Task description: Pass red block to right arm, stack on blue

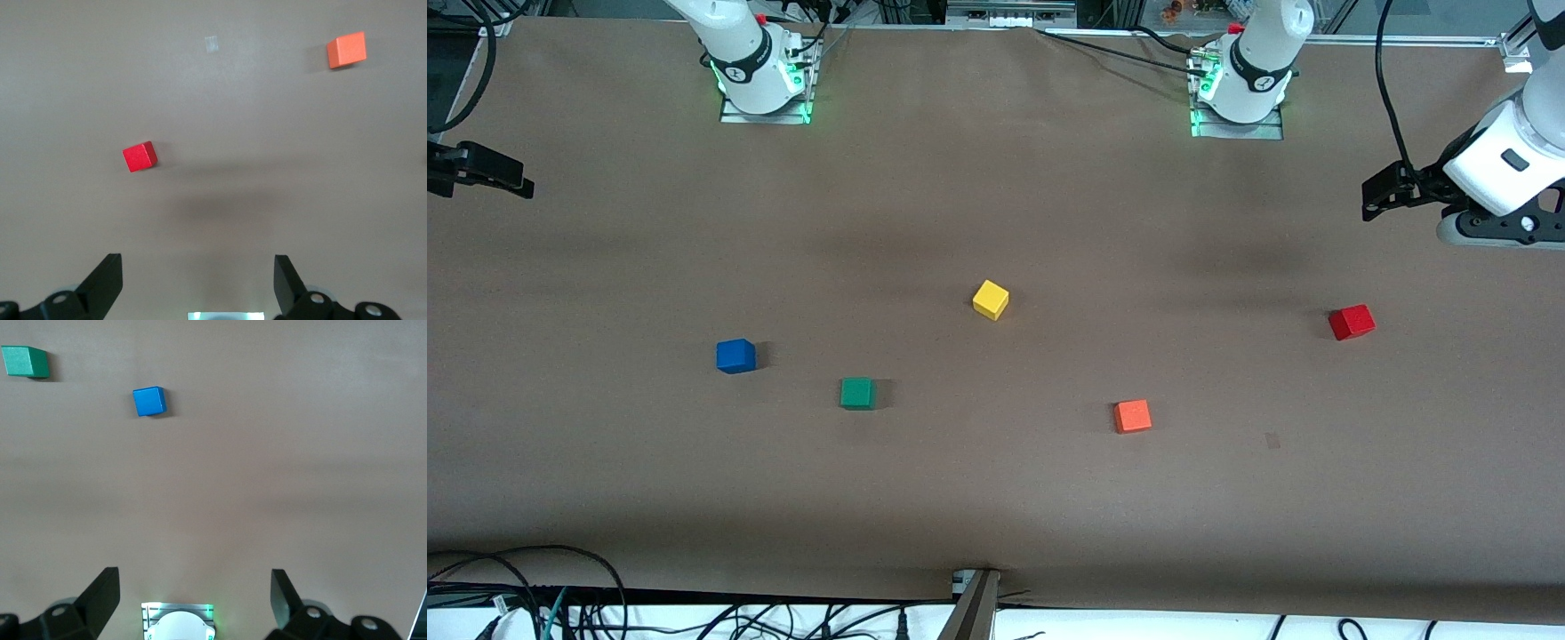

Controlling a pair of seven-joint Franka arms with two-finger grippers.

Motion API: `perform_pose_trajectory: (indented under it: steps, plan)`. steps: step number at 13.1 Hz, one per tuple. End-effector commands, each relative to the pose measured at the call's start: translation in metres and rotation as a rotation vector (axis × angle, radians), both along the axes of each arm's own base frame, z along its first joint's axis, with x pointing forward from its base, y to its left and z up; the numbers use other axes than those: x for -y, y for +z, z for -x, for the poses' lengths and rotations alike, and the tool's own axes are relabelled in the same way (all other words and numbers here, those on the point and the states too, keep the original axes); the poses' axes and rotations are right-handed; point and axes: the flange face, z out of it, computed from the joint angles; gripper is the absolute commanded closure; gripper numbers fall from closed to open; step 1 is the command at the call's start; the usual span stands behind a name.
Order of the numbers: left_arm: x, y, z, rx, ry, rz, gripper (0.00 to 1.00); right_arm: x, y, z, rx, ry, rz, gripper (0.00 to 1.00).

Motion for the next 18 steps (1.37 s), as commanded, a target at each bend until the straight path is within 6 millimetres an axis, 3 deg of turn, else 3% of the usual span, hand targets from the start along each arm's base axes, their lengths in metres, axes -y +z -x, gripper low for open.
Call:
perform_pose_trajectory:
  steps: [1,4,9,11,13,16,18]
  plan:
    - [-0.010,-0.017,-0.013,-0.045,0.001,-0.018,0.00,0.002,0.005,-0.002,0.007,0.002,0.002,0.00]
    - [-0.030,-0.041,-0.018,-0.120,0.046,-0.023,0.00,0.001,0.004,-0.002,0.006,0.003,0.002,0.00]
    - [-0.090,-0.143,-0.043,-0.257,0.145,-0.009,0.00,0.001,0.005,-0.002,0.007,0.004,0.002,0.00]
    - [-0.118,-0.178,-0.041,-0.241,0.187,-0.003,0.00,0.003,0.005,-0.002,0.007,0.001,0.002,0.00]
    - [-0.124,-0.217,-0.035,-0.198,0.192,-0.003,0.00,0.003,0.005,-0.002,0.007,0.002,0.002,0.00]
    - [-0.141,-0.283,-0.011,-0.119,0.215,0.003,0.00,0.003,0.005,-0.002,0.007,0.000,0.002,0.00]
    - [-0.147,-0.296,-0.010,-0.090,0.197,-0.048,0.00,0.003,0.005,-0.002,0.007,0.000,0.002,0.00]
